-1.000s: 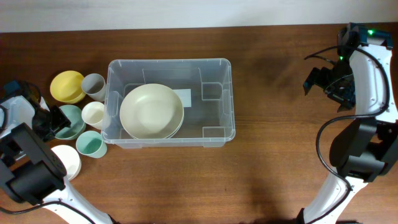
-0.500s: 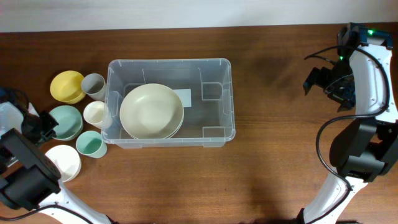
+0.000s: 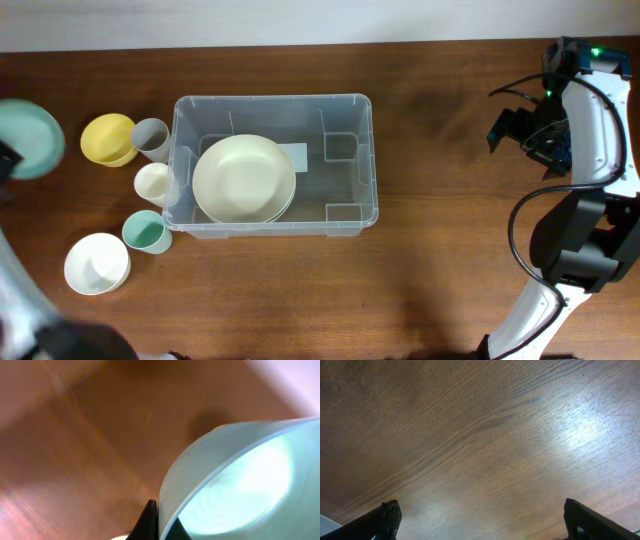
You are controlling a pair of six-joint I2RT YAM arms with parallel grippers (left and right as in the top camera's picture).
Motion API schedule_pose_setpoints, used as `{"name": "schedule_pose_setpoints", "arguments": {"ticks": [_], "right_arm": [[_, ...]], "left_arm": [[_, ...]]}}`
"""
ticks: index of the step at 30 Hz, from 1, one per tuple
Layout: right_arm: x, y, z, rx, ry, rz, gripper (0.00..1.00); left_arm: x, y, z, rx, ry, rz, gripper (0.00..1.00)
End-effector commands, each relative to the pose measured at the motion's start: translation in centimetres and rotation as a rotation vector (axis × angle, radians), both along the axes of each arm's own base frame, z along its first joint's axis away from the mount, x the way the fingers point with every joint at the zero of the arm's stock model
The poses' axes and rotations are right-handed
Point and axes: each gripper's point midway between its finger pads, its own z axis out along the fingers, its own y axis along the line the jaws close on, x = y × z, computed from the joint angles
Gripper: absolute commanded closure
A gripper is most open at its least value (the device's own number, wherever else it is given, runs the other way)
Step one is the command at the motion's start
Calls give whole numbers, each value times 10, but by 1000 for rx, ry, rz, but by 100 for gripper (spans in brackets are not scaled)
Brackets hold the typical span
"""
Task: Pack container
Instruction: 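Grasp and lift the mint-green bowl with the left gripper, then lower the mint-green bowl into the container's back right and release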
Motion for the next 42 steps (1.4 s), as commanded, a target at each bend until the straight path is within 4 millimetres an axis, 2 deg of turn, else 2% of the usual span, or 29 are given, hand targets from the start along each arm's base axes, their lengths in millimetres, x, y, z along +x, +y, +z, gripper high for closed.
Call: {"name": "schedule_pose_setpoints", "arguments": {"ticks": [1, 4, 6, 8, 10, 12, 14, 15, 16, 18, 20, 25, 27, 30, 34, 37, 42], "right_arm": [[-1, -1, 2, 0, -4, -4, 1], [-1, -1, 2, 0, -4, -4, 1], [-1, -1, 2, 0, -4, -4, 1], [-1, 0, 2, 0, -4, -4, 1], [-1, -1, 2, 0, -4, -4, 1], [-1, -1, 2, 0, -4, -4, 1], [-1, 0, 2, 0, -4, -4, 1], [-1, 0, 2, 0, -4, -4, 1], [-1, -1, 2, 0, -4, -4, 1], [-1, 0, 2, 0, -4, -4, 1], [-1, -1, 2, 0, -4, -4, 1], [-1, 0, 2, 0, -4, -4, 1], [-1, -1, 2, 0, -4, -4, 1], [-1, -1, 2, 0, -4, -4, 1], [-1, -1, 2, 0, -4, -4, 1], [-1, 0, 2, 1, -4, -4, 1], [-1, -1, 2, 0, -4, -4, 1]], "left_arm": [[0, -49, 99, 91, -264, -97, 99], [6, -102, 150, 140, -422, -248, 99], [16, -153, 177, 144, -519, -403, 99], [28, -206, 189, 123, -573, -554, 99], [39, -247, 188, 93, -586, -665, 99], [52, -297, 178, 45, -575, -795, 99], [68, -348, 156, -5, -531, -920, 99], [73, -362, 147, -19, -511, -953, 99], [81, -383, 131, -42, -476, -996, 99], [100, -428, 81, -98, -364, -1081, 99], [111, -452, 46, -125, -290, -1120, 99], [125, -495, -32, -172, -131, -1181, 99], [125, -503, -58, -173, -69, -1185, 99], [132, -492, -81, -121, -5, -1132, 99], [140, -467, -95, -1, 53, -1046, 99], [142, -466, -107, 22, 82, -1063, 99], [143, -468, -146, 6, 161, -1065, 99]]}}
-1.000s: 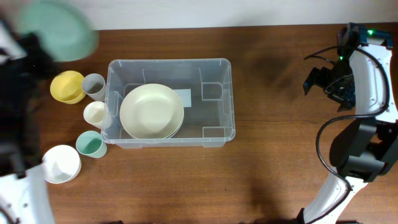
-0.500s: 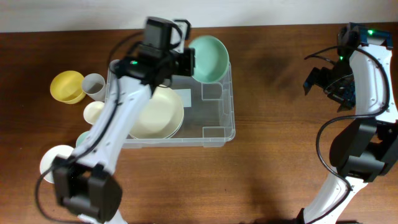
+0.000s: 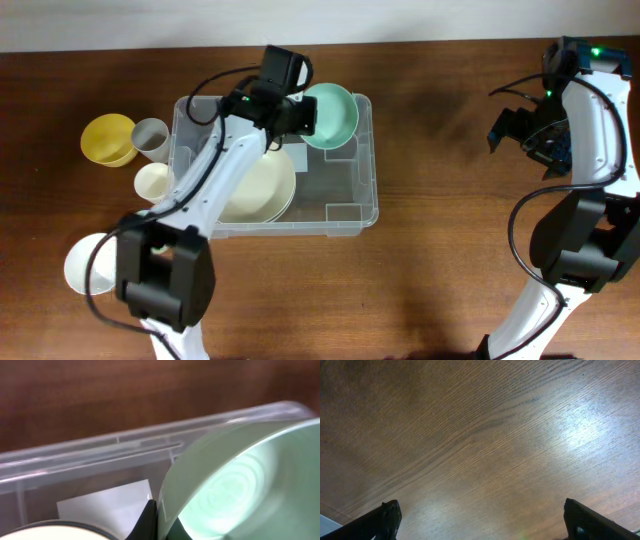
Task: Pack container
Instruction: 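Lower the mint-green bowl into the container's back right and release, then move the left gripper back to the yellow bowl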
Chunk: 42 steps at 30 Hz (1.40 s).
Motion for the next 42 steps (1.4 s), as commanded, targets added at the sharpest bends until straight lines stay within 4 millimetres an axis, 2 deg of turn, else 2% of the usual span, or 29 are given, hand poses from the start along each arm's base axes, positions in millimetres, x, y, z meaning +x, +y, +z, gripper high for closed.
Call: {"name": "schedule_pose_setpoints", "arguments": {"ticks": [1, 5, 8, 12, 15, 19, 21, 24, 26, 28, 29, 32, 33, 34, 35, 36, 37, 38, 39, 42], "right_arm": [[-1, 0, 2, 0, -4, -4, 1], [-1, 0, 2, 0, -4, -4, 1], [-1, 0, 2, 0, -4, -4, 1], [-1, 0, 2, 0, -4, -4, 1], [-1, 0, 2, 0, -4, -4, 1], [-1, -1, 2, 0, -4, -4, 1], [-1, -1, 2, 0, -4, -4, 1], [-1, 0, 2, 0, -4, -4, 1], [-1, 0, 2, 0, -4, -4, 1], [-1, -1, 2, 0, -4, -4, 1], [-1, -1, 2, 0, -4, -4, 1], [-1, 0, 2, 0, -4, -4, 1], [-1, 0, 2, 0, -4, -4, 1], [-1, 0, 2, 1, -4, -4, 1], [-1, -1, 2, 0, -4, -4, 1], [-1, 0, 2, 0, -4, -4, 1], [-1, 0, 2, 0, -4, -4, 1], [-1, 0, 2, 0, -4, -4, 1], [-1, 0, 2, 0, -4, -4, 1], [-1, 0, 2, 0, -4, -4, 1]], "left_arm": [[3, 4, -38, 53, 62, -4, 99], [1, 0, -51, 44, 95, -18, 98], [-2, 1, -61, 65, 116, -37, 92], [-6, 0, -88, 74, 178, -45, 91], [-8, -1, -101, 75, 206, -51, 90], [-8, -1, -103, 75, 209, -51, 90], [-6, -2, -99, 72, 199, -51, 86], [4, -5, -78, 57, 157, -50, 75], [12, -6, -56, 42, 119, -46, 71], [23, -6, -19, 20, 53, -42, 66], [25, -6, -7, 14, 35, -40, 65], [34, 4, 65, -4, -93, -41, 57], [35, 12, 84, 6, -129, -26, 53], [38, 32, 110, 42, -185, 34, 37], [38, 49, 126, 76, -220, 85, 17], [37, 83, 151, 145, -272, 186, 5], [24, 153, 187, 257, -333, 382, 1], [17, 182, 196, 276, -334, 472, 1], [11, 200, 199, 276, -329, 530, 1], [-10, 272, 190, 237, -242, 718, 1]]}}
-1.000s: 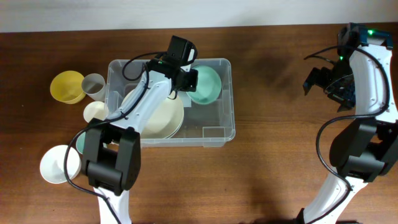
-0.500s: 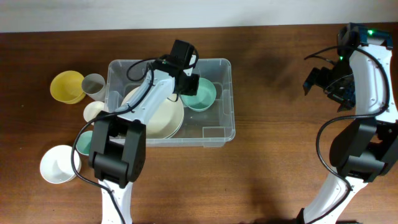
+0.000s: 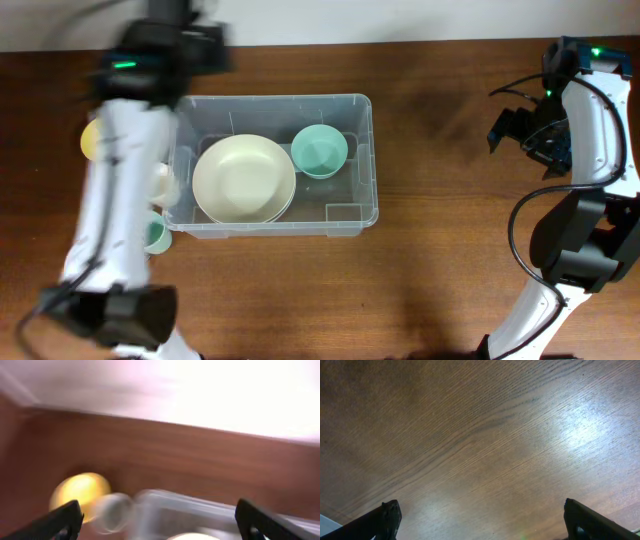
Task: Pack container
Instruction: 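Move the left gripper back to the yellow bowl, then grasp and lift the yellow bowl with the left gripper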
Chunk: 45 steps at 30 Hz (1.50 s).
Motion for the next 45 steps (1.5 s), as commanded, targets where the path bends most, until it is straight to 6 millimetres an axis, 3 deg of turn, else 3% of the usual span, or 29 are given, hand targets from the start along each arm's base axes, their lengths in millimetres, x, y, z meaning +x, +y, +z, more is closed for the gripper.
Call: {"name": "schedule_pose_setpoints", "arguments": {"ticks": [1, 4, 8, 10, 11, 15, 18, 22, 32, 37, 41, 45], "right_arm": [[-1, -1, 2, 0, -4, -4, 1], [-1, 0, 2, 0, -4, -4, 1], [-1, 0, 2, 0, -4, -4, 1], [-1, -1, 2, 0, -4, -4, 1], [-1, -1, 2, 0, -4, -4, 1], [-1, -1, 2, 0, -4, -4, 1], [-1, 0, 2, 0, -4, -4, 1], [-1, -1, 2, 0, -4, -4, 1], [-1, -1, 2, 0, -4, -4, 1], [-1, -1, 2, 0, -4, -4, 1], [-1, -1, 2, 0, -4, -4, 1], [-1, 0, 2, 0, -4, -4, 1]], "left_arm": [[-27, 112, -7, -46, 33, 341, 1], [-30, 155, -40, -132, 109, 399, 1], [-27, 208, -112, -254, 242, 469, 1], [-26, 219, -140, -283, 295, 480, 1], [-27, 227, -166, -296, 346, 498, 1], [-29, 231, -228, -325, 483, 524, 1], [-34, 230, -255, -354, 535, 574, 1], [-38, 231, -278, -372, 579, 608, 1], [-45, 231, -312, -397, 643, 645, 1], [-46, 230, -321, -399, 664, 647, 11], [-47, 231, -321, -399, 661, 649, 38], [-48, 243, -318, -404, 642, 668, 78]]}}
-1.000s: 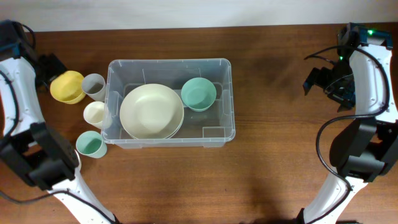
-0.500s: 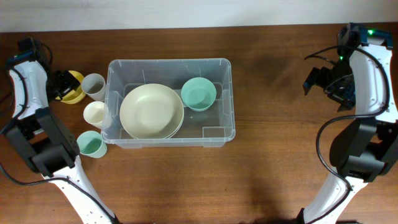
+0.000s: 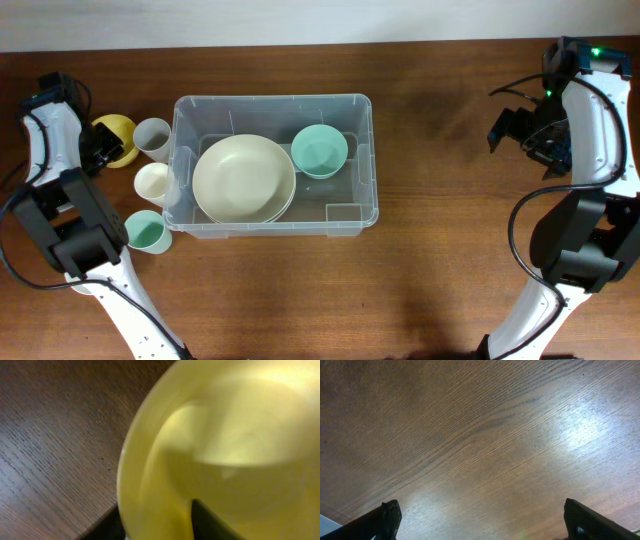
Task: Pack container
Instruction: 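Grasp and lift the yellow bowl with the left gripper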
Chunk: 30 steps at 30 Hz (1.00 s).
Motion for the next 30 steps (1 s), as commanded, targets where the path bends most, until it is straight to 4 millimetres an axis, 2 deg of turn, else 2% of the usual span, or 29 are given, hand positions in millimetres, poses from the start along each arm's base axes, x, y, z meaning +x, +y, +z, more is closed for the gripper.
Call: {"name": "schedule_pose_setpoints", "arguments": {"ticks": [1, 2, 3, 5, 7, 11, 12, 14, 15, 16, 17, 19, 21, 22, 23, 25, 30], "right_arm": [[-1, -1, 2, 0, -4, -4, 1], [-1, 0, 2, 0, -4, -4, 1], [-1, 0, 2, 0, -4, -4, 1], [-1, -1, 2, 0, -4, -4, 1], [-1, -1, 2, 0, -4, -4, 1], [-1, -1, 2, 0, -4, -4, 1], [-1, 0, 2, 0, -4, -4, 1], [-1, -1, 2, 0, -4, -4, 1], [-1, -1, 2, 0, -4, -4, 1], [-1, 0, 2, 0, -4, -4, 1], [-1, 0, 2, 0, -4, -4, 1], [-1, 0, 2, 0, -4, -4, 1], [-1, 0, 2, 0, -4, -4, 1], [-1, 0, 2, 0, -4, -4, 1], [-1, 0, 2, 0, -4, -4, 1], [-1, 0, 2, 0, -4, -4, 1], [-1, -1, 2, 0, -4, -4, 1]], "left_arm": [[-6, 20, 2, -3, -10, 46, 92], [-7, 26, 8, 1, -17, 60, 99], [-8, 39, 23, 10, -37, 82, 99], [-7, 50, 43, 27, -71, 99, 99], [-2, 60, 71, 55, -123, 112, 99], [15, 70, 164, 151, -312, 110, 99], [19, 67, 194, 178, -376, 101, 99], [23, 56, 242, 218, -477, 78, 99], [25, 44, 269, 232, -537, 55, 99], [28, 22, 301, 233, -611, -8, 99], [32, -1, 323, 226, -666, -98, 99], [39, -49, 351, 203, -737, -273, 99], [46, -115, 367, 166, -784, -531, 99], [48, -141, 368, 147, -788, -640, 99], [49, -175, 365, 123, -783, -784, 99], [47, -223, 349, 97, -736, -989, 99], [39, -326, 288, 23, -577, -1390, 99]]}}
